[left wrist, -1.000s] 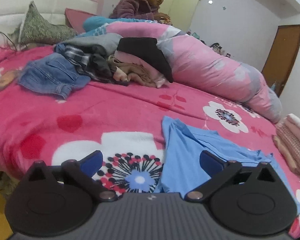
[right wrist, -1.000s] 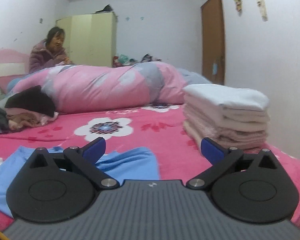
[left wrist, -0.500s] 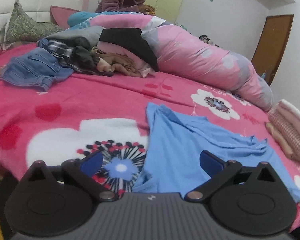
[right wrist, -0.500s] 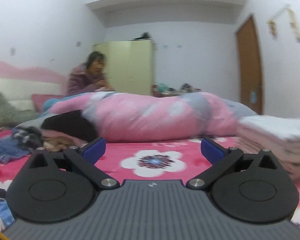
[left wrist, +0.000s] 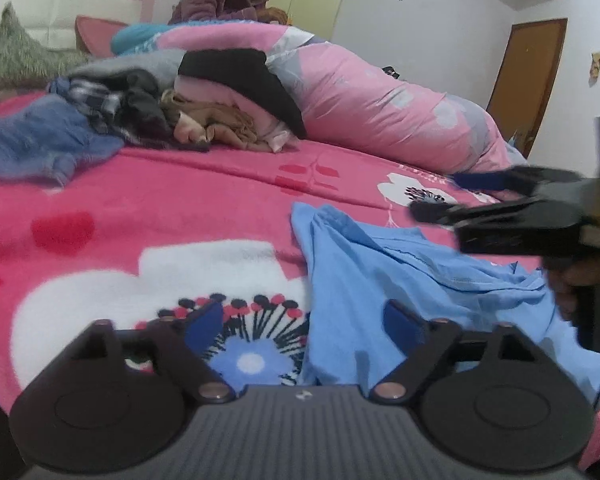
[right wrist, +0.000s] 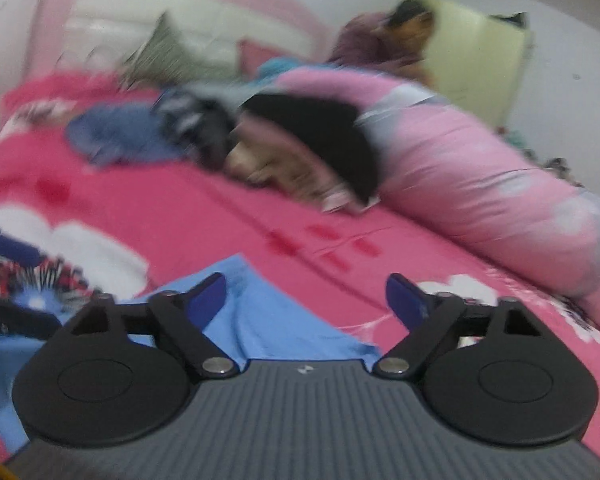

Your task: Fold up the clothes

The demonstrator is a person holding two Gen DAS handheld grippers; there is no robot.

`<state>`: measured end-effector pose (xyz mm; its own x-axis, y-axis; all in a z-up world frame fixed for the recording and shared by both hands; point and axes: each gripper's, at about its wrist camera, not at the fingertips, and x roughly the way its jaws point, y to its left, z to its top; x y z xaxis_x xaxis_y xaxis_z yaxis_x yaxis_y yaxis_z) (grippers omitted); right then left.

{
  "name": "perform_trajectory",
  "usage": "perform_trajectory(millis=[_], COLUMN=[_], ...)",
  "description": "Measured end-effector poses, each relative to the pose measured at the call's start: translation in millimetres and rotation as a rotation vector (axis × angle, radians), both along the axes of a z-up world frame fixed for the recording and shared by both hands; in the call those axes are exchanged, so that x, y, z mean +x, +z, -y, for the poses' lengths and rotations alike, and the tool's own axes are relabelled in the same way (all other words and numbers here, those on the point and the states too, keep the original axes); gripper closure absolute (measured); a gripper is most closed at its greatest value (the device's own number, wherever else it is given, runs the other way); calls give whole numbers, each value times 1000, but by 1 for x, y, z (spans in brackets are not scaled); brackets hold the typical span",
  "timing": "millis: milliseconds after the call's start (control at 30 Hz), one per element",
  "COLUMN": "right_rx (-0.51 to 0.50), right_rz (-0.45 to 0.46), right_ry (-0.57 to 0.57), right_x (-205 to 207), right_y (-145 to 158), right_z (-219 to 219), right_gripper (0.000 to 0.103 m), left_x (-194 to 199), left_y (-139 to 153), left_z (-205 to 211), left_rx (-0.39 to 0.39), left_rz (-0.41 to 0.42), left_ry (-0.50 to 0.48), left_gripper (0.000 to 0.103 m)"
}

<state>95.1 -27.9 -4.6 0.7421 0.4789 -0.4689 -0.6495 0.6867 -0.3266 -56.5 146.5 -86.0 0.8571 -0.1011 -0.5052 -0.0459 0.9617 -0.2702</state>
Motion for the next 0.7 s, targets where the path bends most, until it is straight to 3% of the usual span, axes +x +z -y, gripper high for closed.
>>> perform_trajectory(millis=[100, 200, 267, 367, 467, 600, 700], right_rx=[-71, -128, -167, -224, -254, -213, -139], right_rz=[-48, -59, -66, -77, -66, -77, -109], right_ry=[45, 74, 93, 122, 141, 126, 36], right_x=[12, 20, 25, 33, 43, 64, 86], right_y=[-13, -21, -27, -36, -40, -42, -39], right_z=[-17, -28, -35, -46, -57, -65, -53], right_gripper=[47, 63, 90, 98, 99, 99, 99], left_x=[2, 2, 3, 2, 0, 1, 0], left_y=[-7, -13, -19, -25, -27, -28, -27], left_z=[-8, -10, -11, -14, -17, -19, -19], left_rx=[-25, -24, -12, -15, -9, -15, -10], left_rz=[7, 25, 17, 23, 36, 38, 39], left_ry=[-33, -86, -114, -137, -162, -171, -173], left_gripper=[40, 46, 51, 53, 54, 54, 54])
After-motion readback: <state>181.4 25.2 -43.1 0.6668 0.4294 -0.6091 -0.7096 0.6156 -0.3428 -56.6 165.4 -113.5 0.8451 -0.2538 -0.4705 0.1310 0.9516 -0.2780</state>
